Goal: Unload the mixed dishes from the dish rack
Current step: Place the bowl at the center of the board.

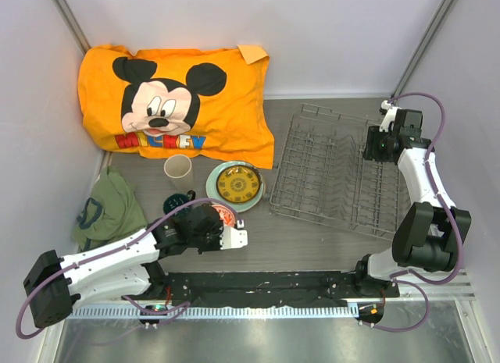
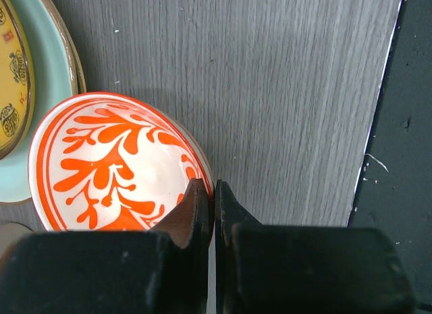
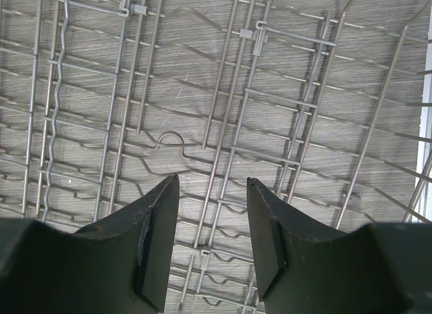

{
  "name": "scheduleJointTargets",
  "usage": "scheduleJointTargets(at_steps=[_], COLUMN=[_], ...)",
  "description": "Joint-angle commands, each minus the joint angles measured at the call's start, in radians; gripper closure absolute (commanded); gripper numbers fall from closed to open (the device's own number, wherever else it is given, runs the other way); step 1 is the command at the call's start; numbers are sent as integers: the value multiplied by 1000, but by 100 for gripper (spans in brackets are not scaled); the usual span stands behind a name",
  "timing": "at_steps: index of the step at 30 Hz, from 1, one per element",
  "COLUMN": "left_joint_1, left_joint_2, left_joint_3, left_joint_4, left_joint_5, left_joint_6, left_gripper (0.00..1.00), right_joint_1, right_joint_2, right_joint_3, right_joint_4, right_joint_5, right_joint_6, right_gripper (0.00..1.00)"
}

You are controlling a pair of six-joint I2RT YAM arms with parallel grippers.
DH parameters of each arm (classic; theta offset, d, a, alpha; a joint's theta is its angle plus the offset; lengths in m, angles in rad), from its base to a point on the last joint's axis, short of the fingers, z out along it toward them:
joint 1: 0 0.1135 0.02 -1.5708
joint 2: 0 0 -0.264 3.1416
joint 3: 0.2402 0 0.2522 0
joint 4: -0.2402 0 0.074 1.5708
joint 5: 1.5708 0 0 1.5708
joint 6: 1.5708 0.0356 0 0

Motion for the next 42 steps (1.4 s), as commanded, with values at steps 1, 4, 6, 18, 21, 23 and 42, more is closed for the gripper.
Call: scheduleJointTargets(at_steps=[1, 4, 6, 18, 21, 23, 42], left_joint_1=[0, 2, 2, 1, 0, 0, 0], left_joint_2=[-18, -12, -12, -21, -26, -32, -138], left_joint_3=[-4, -9, -15, -25, -28, -27, -36], left_joint_4=[110, 113, 118, 130, 132, 132, 136], left_joint_5=[13, 16, 13, -4, -1, -1, -11], left_joint_6=[12, 18, 18, 21, 18, 18, 23], left_gripper=[100, 100, 100, 99, 97, 84, 22], right_joint_1=[-1, -3, -3, -1, -3, -3, -3], right_joint_2=[-10, -10, -10, -16, -17, -20, -30], right_joint_3=[2, 2, 2, 4, 4, 4, 4], right_joint_4=[20, 20, 20, 18, 17, 17, 15], right_joint_5=[8, 7, 4, -7, -10, -10, -21], right_joint_6=[-3, -3, -3, -6, -5, -6, -6], right_gripper=[51, 51, 51, 51, 51, 51, 51])
